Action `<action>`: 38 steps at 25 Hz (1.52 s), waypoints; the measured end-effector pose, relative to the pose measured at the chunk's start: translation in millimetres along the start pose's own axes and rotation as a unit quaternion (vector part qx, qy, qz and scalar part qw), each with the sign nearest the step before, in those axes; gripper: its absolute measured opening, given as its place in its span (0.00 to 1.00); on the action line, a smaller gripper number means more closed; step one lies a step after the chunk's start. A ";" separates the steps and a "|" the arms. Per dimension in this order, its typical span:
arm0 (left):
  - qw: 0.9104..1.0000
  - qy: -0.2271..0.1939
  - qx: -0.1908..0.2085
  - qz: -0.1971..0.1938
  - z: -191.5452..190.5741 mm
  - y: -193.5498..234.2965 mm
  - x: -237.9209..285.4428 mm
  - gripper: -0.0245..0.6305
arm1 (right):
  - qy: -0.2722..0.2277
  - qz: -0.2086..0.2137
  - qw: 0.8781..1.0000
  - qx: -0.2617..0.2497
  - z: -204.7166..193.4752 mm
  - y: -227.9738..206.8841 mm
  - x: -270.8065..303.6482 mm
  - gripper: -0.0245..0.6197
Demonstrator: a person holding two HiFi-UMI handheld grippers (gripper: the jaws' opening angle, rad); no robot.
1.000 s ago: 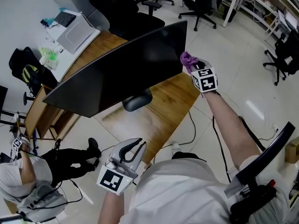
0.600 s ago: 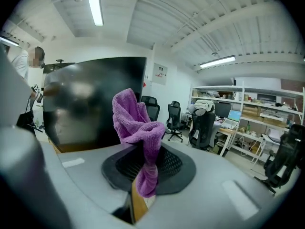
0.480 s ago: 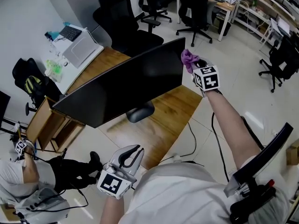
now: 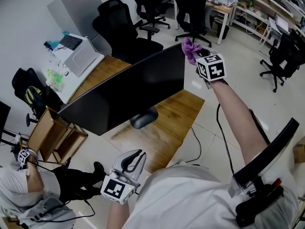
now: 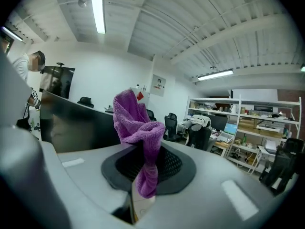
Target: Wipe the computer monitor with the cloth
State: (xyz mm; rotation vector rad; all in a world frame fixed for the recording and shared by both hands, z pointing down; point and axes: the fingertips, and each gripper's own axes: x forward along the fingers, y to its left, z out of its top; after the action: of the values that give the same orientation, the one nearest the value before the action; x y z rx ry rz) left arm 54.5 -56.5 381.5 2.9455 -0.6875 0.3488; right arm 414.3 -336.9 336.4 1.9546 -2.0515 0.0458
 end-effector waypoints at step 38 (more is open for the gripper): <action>1.000 -0.010 -0.013 -0.013 -15.3 33.6 -73.9 0.15 | 0.005 0.036 0.998 0.053 -57.5 160.4 -153.4 0.11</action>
State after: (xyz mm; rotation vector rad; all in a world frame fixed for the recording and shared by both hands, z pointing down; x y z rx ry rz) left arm -28.0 -52.9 379.8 2.9340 -0.6508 0.3075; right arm 272.2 -163.4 384.1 1.9372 -2.1527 0.1824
